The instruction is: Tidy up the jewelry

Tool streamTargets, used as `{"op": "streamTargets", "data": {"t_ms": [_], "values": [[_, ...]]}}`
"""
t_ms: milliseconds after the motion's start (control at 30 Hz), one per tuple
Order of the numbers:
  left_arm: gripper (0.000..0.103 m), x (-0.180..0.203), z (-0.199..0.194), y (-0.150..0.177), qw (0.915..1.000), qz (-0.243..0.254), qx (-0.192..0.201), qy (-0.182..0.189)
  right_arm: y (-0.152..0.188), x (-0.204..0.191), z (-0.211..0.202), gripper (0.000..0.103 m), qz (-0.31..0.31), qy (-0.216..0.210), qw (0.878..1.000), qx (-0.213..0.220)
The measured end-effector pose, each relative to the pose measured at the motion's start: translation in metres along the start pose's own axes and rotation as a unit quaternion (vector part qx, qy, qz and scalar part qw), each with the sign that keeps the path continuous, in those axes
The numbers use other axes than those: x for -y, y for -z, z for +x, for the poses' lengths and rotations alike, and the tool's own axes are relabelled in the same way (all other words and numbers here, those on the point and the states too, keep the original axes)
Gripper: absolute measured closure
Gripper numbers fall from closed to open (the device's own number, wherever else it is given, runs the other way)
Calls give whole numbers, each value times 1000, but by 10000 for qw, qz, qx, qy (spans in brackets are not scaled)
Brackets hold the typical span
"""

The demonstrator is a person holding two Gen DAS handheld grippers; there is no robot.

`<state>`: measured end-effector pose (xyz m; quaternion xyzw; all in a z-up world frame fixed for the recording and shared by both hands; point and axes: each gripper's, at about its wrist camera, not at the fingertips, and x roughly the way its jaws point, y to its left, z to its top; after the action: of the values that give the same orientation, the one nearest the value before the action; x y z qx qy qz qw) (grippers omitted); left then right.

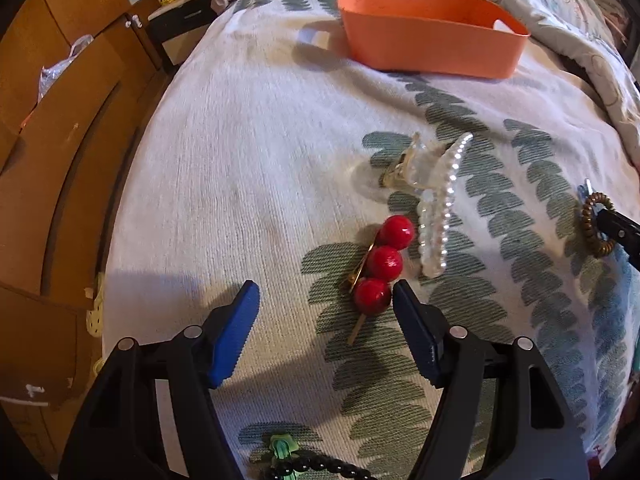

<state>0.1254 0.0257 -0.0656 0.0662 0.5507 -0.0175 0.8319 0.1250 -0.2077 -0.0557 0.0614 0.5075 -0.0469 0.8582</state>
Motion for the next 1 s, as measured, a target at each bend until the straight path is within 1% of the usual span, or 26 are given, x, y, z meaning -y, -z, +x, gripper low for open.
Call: {"op": "streamTargets", "data": {"t_ms": [33, 67, 100, 267, 300, 333, 400, 467, 500, 600, 667, 1000], "values": [[39, 0, 2, 0, 10000, 15, -16, 4, 0, -1, 0, 82, -22, 9, 10000, 5], [48, 0, 3, 0, 10000, 33, -30, -1, 0, -3, 0, 87, -67, 13, 10000, 11], [51, 0, 5, 0, 10000, 40, -46, -28, 0, -4, 0, 89, -66, 3, 10000, 23], [52, -1, 6, 0, 10000, -13, -58, 22, 0, -3, 0, 91, -23, -51, 10000, 36], [53, -1, 6, 0, 10000, -17, -58, 18, 0, -3, 0, 91, -13, -70, 10000, 30], [56, -2, 6, -1, 10000, -13, -53, 6, -1, -2, 0, 91, 3, -86, 10000, 30], [57, -3, 6, -1, 10000, -48, -50, 20, -1, -1, -1, 91, 13, -88, 10000, 43], [68, -6, 5, -2, 9999, -85, -46, 45, -1, -1, -3, 91, 33, -84, 9999, 73], [68, -7, 5, -2, 9999, -108, -50, 54, -1, -1, -6, 91, 35, -97, 9999, 90], [68, -15, 4, -4, 9993, -275, -87, 250, -3, 1, -14, 91, 60, -140, 9997, 188], [69, -17, 2, -5, 9991, -314, -66, 272, -5, 2, -20, 91, 96, -177, 9995, 247], [70, -22, -30, -6, 9981, -435, 286, 338, -10, 3, -54, 91, 199, -416, 9975, 533]]}}
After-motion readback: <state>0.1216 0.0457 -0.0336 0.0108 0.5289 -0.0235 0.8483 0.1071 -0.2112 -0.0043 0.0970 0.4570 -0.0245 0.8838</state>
